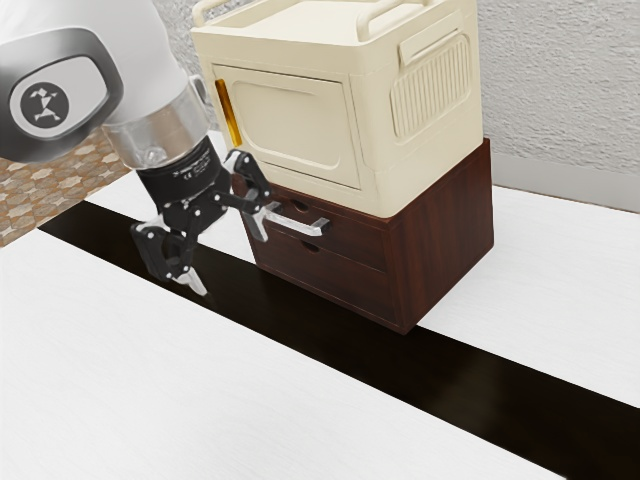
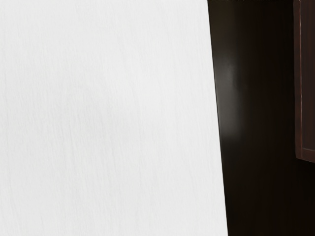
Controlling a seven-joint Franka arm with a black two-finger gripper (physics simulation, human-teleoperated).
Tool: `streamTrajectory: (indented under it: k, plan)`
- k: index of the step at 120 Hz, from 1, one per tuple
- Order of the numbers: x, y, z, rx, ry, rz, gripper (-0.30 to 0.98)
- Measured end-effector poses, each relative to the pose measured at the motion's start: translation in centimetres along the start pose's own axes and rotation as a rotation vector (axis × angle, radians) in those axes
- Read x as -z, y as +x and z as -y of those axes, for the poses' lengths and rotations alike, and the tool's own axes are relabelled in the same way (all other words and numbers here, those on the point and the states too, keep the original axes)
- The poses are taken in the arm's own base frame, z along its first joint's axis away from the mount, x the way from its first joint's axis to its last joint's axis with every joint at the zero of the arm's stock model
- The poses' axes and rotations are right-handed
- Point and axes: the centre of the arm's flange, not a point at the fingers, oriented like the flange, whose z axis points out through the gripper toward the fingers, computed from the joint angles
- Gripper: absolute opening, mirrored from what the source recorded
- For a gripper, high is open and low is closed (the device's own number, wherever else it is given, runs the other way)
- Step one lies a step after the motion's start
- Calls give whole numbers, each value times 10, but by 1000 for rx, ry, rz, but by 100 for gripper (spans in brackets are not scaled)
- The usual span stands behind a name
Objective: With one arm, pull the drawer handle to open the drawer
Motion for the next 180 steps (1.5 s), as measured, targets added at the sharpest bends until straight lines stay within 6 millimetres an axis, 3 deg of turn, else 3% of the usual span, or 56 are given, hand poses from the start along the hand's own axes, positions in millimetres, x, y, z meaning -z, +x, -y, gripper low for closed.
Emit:
streamTrajectory:
  k: [38,48,62,90,116,142,162,180]
  plan:
    - [0,16,2,28,-7,-23,69]
    - [-7,39,2,74,6,-34,69]
    - [-30,47,-15,79,15,-44,69]
    - [-57,56,-30,33,-59,-57,69]
    - [-60,73,-47,-2,-146,-83,69]
    - [-72,108,-56,15,-167,-109,69]
    - [-81,100,-65,-29,-173,-118,69]
    - [-85,107,-84,-40,-193,-119,69]
